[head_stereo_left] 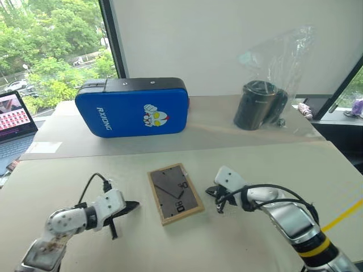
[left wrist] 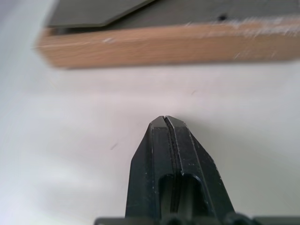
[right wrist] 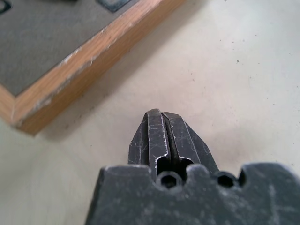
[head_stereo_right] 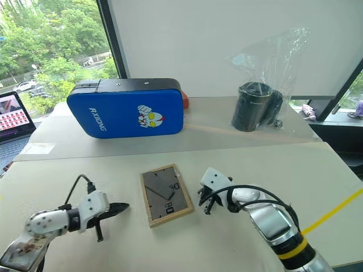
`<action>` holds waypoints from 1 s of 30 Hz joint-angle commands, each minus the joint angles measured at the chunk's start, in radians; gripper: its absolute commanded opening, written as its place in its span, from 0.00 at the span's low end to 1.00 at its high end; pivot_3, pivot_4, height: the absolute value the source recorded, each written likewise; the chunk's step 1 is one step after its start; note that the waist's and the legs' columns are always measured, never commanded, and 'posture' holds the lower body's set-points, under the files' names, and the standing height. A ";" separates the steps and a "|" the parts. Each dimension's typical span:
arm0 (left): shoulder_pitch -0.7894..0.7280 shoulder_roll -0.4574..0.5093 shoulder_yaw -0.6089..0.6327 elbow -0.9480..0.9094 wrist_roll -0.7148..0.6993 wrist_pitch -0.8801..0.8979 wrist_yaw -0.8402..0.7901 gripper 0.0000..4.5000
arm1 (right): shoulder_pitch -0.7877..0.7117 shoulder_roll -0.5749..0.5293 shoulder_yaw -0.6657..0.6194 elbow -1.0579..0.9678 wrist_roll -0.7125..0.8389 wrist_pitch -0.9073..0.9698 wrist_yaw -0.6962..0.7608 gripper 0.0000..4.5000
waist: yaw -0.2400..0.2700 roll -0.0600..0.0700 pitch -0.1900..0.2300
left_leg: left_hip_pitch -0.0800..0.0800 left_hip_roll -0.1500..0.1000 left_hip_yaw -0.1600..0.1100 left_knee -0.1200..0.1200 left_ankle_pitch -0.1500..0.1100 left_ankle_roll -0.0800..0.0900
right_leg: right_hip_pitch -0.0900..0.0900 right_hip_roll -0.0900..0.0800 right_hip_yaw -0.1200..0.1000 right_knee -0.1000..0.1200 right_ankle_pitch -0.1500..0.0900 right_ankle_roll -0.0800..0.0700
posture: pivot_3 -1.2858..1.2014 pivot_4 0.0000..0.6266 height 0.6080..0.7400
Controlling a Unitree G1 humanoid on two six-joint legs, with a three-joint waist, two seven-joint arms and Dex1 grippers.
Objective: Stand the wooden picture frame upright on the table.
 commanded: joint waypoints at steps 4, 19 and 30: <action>-0.166 0.041 -0.049 0.349 0.485 -0.854 0.302 0.47 | -0.017 0.057 0.036 0.004 0.022 0.005 0.045 0.00 | 0.001 0.000 0.000 | 0.001 0.000 0.001 0.000 0.000 0.000 | 0.001 0.000 0.000 -0.001 0.000 0.000 | 0.52 0.24 1.00; -0.422 -0.074 -0.235 0.635 1.053 -1.091 0.853 0.99 | -0.056 0.177 0.085 -0.052 0.016 0.119 0.002 0.00 | 0.001 0.008 -0.008 | 0.004 -0.001 0.001 0.000 0.001 -0.001 | 0.003 -0.001 0.000 0.001 0.001 0.001 | 0.52 0.24 1.00; -0.429 -0.018 -0.326 0.647 1.027 -1.090 0.946 0.89 | -0.058 0.180 0.055 -0.056 0.016 0.170 -0.027 0.00 | -0.001 0.010 -0.010 | 0.004 -0.002 0.001 -0.001 0.001 -0.001 | 0.002 -0.001 0.000 0.003 0.001 0.001 | 0.52 0.24 1.00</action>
